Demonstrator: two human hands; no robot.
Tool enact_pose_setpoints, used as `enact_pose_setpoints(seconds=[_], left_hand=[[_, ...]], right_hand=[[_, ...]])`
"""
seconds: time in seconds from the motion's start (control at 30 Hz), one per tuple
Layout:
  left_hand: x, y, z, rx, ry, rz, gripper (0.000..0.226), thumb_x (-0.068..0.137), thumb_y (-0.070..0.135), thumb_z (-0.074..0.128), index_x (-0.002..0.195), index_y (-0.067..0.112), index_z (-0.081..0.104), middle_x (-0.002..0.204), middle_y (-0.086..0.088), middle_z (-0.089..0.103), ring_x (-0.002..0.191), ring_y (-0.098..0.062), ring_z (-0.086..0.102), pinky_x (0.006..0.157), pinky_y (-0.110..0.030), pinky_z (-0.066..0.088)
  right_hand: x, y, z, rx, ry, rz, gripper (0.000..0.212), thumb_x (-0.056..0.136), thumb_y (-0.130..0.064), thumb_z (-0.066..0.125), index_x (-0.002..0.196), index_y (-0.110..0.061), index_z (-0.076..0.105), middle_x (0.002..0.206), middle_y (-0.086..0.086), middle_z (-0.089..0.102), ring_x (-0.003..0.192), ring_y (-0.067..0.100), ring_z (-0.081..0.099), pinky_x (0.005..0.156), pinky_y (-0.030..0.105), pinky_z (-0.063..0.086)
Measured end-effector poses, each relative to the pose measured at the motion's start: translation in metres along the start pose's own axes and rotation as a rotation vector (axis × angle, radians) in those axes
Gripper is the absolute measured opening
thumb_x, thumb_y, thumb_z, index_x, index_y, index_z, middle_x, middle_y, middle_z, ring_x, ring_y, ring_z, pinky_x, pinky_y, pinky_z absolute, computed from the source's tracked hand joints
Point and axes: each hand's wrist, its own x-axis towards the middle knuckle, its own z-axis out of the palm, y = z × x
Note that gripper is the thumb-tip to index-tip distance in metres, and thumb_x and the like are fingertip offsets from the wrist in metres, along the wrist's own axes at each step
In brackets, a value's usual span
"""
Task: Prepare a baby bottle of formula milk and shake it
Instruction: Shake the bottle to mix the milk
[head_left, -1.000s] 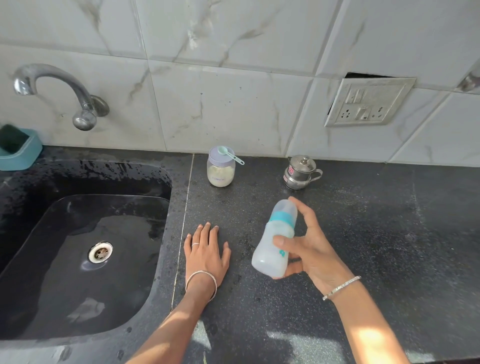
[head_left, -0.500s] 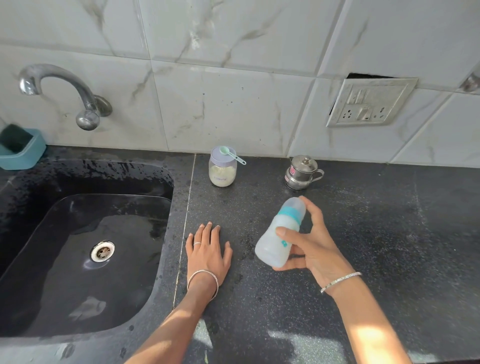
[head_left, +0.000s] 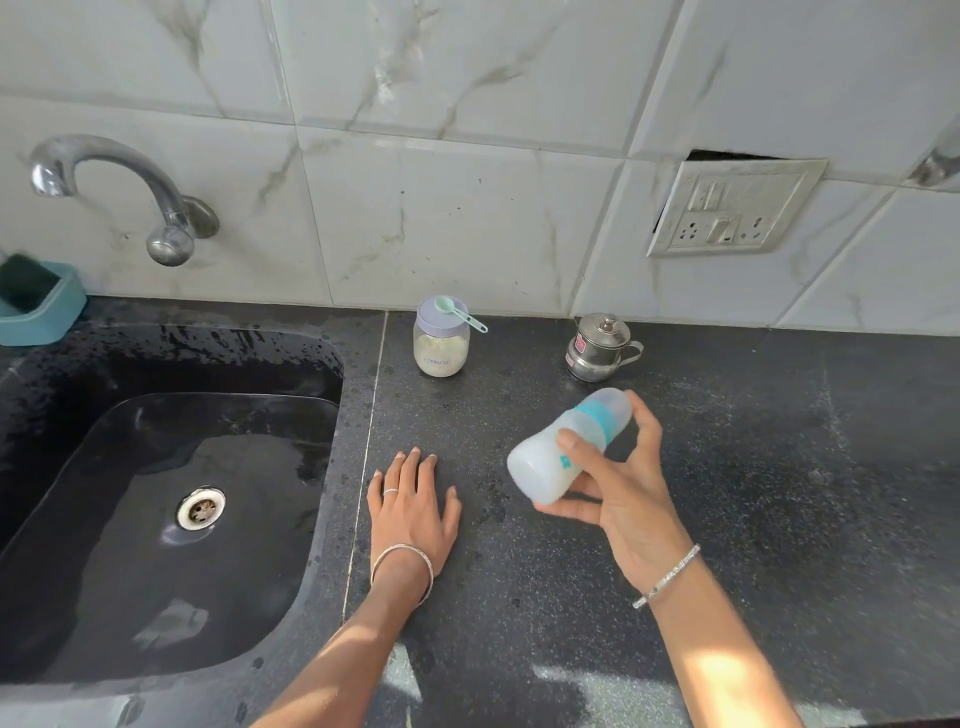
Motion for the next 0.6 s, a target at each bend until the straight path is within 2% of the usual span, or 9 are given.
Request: enact_pose_setpoints(seconds=[0.07,0.17,0.33,0.4,0.5,0.6], left_hand=[[0.000,0.000,-0.001,0.003,0.005,-0.001,0.057,0.094,0.048,0.038,0.138,0.017,0.055,0.150,-0.006,0.051,0.145,-0.027,0.040,0.121,-0.049,0.022],[-0.001,0.001,-0.001,0.005,0.000,0.000,0.056,0.095,0.048,0.038,0.139,0.017,0.055,0.151,-0.006,0.051,0.145,-0.027,0.039,0.121,-0.049,0.021],[-0.001,0.001,-0.002,-0.008,-0.021,-0.009,0.051,0.097,0.045,0.048,0.140,0.017,0.054,0.152,-0.007,0.050,0.146,-0.027,0.038,0.122,-0.049,0.021],[-0.001,0.001,-0.002,-0.007,-0.020,-0.010,0.051,0.097,0.045,0.048,0.139,0.017,0.054,0.151,-0.007,0.050,0.146,-0.026,0.038,0.122,-0.049,0.021],[0.000,0.001,-0.002,-0.009,-0.016,-0.010,0.051,0.097,0.045,0.047,0.140,0.018,0.054,0.152,-0.006,0.049,0.146,-0.026,0.038,0.122,-0.048,0.020],[-0.001,0.000,-0.002,-0.003,-0.019,-0.012,0.051,0.098,0.046,0.047,0.141,0.018,0.053,0.153,-0.005,0.048,0.147,-0.025,0.036,0.122,-0.047,0.018]], right_hand=[[0.000,-0.003,-0.004,-0.042,0.001,0.005,0.093,0.070,-0.022,0.093,0.135,-0.061,0.040,0.108,0.007,0.078,0.093,0.037,0.079,0.062,0.052,0.064],[-0.004,-0.007,-0.011,-0.160,-0.139,0.076,0.091,0.073,-0.022,0.095,0.133,-0.064,0.042,0.113,0.016,0.078,0.087,0.035,0.079,0.060,0.049,0.064],[0.000,-0.012,-0.016,-0.036,0.020,0.010,0.098,0.063,-0.028,0.092,0.138,-0.061,0.038,0.118,0.009,0.072,0.093,0.035,0.080,0.063,0.052,0.065],[0.001,-0.013,-0.017,-0.084,-0.001,0.017,0.097,0.064,-0.028,0.093,0.135,-0.064,0.038,0.118,0.011,0.073,0.093,0.035,0.080,0.062,0.051,0.065],[-0.003,-0.013,-0.018,-0.182,-0.126,0.076,0.094,0.067,-0.027,0.099,0.131,-0.067,0.044,0.110,0.014,0.079,0.089,0.038,0.080,0.060,0.051,0.064],[-0.002,-0.013,-0.014,-0.118,-0.052,0.028,0.098,0.064,-0.027,0.101,0.134,-0.063,0.043,0.105,0.008,0.080,0.090,0.038,0.080,0.060,0.051,0.064]])
